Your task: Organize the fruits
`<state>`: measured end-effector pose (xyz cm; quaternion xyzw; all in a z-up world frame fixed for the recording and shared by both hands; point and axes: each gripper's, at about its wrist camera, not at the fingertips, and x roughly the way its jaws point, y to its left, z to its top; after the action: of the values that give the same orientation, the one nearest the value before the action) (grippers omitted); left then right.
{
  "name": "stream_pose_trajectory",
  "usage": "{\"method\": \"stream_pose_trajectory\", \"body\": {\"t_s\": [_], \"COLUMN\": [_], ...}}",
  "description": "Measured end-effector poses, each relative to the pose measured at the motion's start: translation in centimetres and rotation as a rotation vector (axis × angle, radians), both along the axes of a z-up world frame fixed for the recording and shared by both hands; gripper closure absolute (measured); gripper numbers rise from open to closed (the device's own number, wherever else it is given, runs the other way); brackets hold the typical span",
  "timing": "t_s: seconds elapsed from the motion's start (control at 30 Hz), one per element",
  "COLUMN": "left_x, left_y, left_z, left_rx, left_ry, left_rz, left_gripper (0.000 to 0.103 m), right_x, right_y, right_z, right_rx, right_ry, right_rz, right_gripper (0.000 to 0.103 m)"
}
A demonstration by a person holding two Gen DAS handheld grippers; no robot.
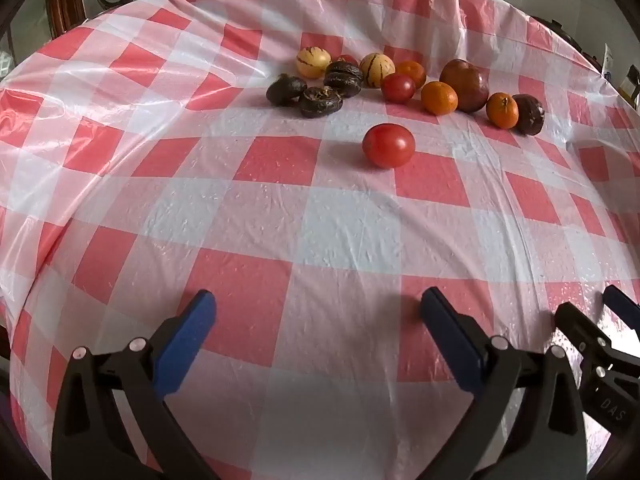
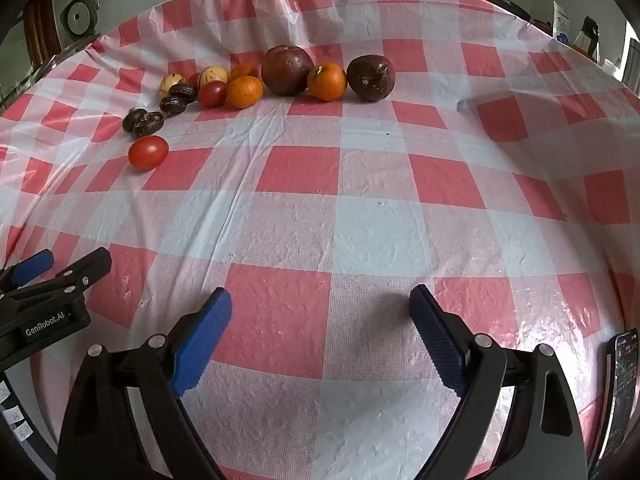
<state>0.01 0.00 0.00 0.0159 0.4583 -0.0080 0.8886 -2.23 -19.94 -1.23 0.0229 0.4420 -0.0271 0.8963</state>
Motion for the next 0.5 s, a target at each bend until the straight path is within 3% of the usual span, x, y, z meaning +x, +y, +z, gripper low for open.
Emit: {"method": "stream_pose_trajectory", "body": {"t_s": [0.5], "left_x": [-0.02], "left_y": [0.00], "left_z": [0.01], "left_rx": [0.000], "left_ry": [-0.002], "left_rz": [0.000], "left_gripper": [0.001], "right_x": [0.00], "right_y": [-0.02], "right_z": [-0.01], "right_rx": [0.003], "right_ry": [0.000], "right_rz": [0.000], "right_gripper": [0.016]}}
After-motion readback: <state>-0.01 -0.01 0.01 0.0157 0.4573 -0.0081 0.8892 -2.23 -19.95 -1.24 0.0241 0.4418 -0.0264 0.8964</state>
